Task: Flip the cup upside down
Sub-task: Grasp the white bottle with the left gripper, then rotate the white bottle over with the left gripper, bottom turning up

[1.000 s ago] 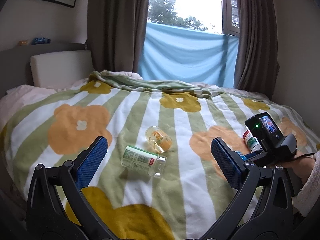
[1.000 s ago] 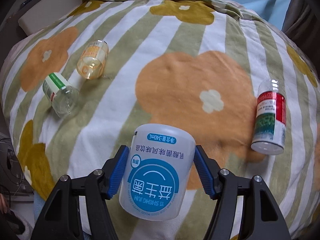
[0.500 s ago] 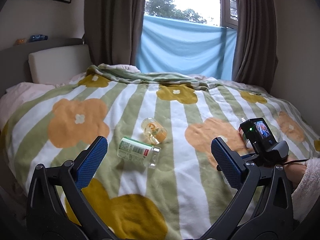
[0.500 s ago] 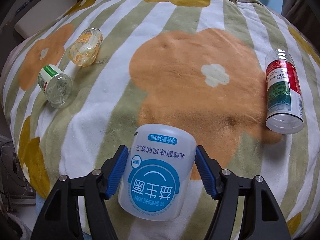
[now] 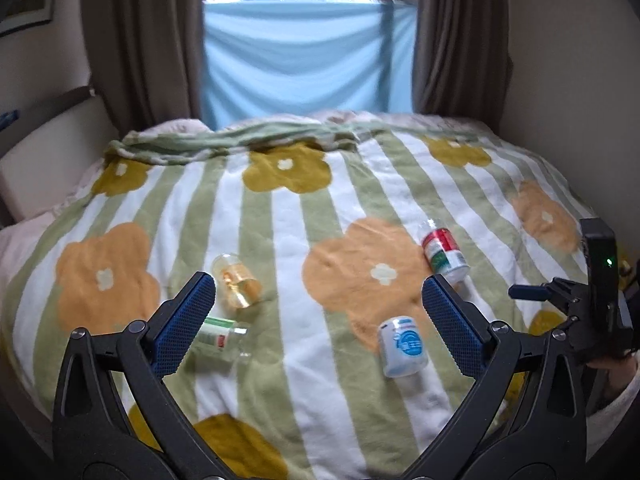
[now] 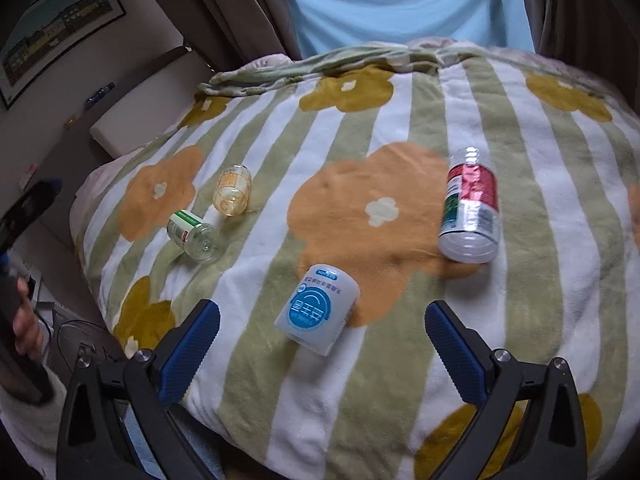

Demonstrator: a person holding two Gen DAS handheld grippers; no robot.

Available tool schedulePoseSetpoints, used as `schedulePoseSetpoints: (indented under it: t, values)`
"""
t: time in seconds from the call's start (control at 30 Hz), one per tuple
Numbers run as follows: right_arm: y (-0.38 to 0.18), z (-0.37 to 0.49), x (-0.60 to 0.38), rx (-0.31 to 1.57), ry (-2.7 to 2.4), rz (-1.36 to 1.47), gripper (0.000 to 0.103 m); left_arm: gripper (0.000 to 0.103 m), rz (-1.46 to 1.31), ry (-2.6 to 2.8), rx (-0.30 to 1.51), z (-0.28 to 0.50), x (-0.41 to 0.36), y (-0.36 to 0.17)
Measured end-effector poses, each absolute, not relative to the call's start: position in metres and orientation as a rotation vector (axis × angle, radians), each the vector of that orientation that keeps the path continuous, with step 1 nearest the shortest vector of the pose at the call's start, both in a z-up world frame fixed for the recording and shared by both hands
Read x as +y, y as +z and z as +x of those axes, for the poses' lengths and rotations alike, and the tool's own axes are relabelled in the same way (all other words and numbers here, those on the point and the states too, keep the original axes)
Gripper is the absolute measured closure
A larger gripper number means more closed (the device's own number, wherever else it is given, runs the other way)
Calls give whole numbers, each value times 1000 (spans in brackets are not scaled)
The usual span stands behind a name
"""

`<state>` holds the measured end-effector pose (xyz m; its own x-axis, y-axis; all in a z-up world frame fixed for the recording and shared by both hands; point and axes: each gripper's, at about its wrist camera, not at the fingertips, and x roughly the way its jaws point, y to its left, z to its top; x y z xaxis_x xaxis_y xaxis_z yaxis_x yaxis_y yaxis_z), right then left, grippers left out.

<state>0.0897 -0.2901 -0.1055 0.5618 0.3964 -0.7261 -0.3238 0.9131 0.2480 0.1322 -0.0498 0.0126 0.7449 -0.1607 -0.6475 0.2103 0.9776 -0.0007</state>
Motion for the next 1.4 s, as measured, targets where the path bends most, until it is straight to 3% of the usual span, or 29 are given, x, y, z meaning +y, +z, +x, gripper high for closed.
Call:
schedulePoseSetpoints:
  t: [0.17,0.4,0.5,0.9,1.2,1.27,1.3,1.4]
  values:
    - [-96,45,-321,658,302,34,0,0,57,-318,1041,194,-100,-17]
    - [-114,8,-339,512,323,109,0,0,7,-304,1508,247,-153,-144]
    - [-119,-8,-340,480,328,71,0,6,20,-233,1648,259,-160,-186]
    - [-142,-13,-362,503,349,151,0,7,8,-132,1772,260,-175,-241]
    - [-142,-8,-358,508,375,159,0,30,83,-118,1789,243,-187,-251]
    - [-142,-7,-355,510,383,151,0,37,84,-124,1789,240,-191,-255]
    - [-142,-7,-354,513,386,145,0,45,71,-133,1789,237,-193,-257]
    - [-141,-8,-351,513,388,135,0,45,69,-143,1775,241,-198,-255]
